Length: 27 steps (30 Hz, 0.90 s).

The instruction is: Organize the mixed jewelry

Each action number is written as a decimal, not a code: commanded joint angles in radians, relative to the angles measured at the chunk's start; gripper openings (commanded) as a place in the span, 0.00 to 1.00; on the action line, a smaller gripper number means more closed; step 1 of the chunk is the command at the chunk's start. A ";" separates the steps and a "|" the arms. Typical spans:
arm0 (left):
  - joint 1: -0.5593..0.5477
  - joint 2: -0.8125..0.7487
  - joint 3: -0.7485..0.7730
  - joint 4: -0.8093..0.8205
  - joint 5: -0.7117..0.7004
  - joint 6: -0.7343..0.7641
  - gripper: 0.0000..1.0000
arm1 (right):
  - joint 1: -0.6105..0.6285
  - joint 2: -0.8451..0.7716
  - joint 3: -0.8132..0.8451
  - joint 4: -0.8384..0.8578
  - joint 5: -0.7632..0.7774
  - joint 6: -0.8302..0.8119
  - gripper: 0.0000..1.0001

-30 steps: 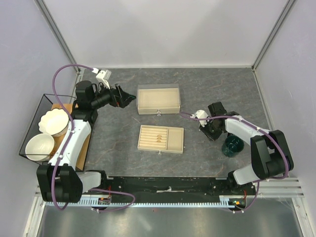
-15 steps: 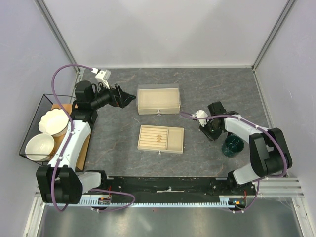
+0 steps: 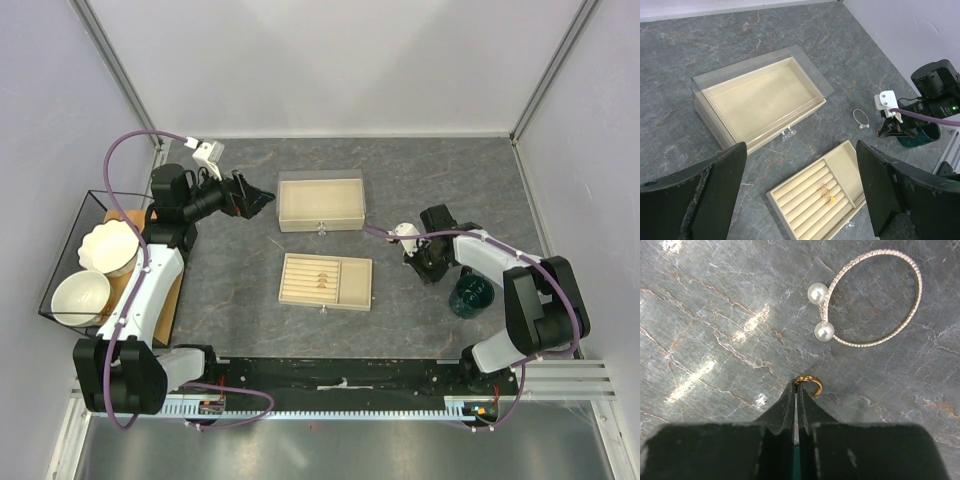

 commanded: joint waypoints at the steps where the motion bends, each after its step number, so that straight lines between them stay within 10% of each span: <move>1: -0.003 -0.012 -0.008 0.053 0.031 0.025 0.97 | -0.003 0.008 0.033 0.019 -0.015 -0.012 0.03; 17: -0.213 -0.066 -0.080 0.159 0.347 0.265 0.94 | 0.090 0.024 0.654 -0.718 -0.718 -0.289 0.00; 27: -0.322 -0.043 -0.065 0.168 0.366 0.468 0.94 | 0.351 0.162 0.860 -0.771 -0.817 -0.277 0.01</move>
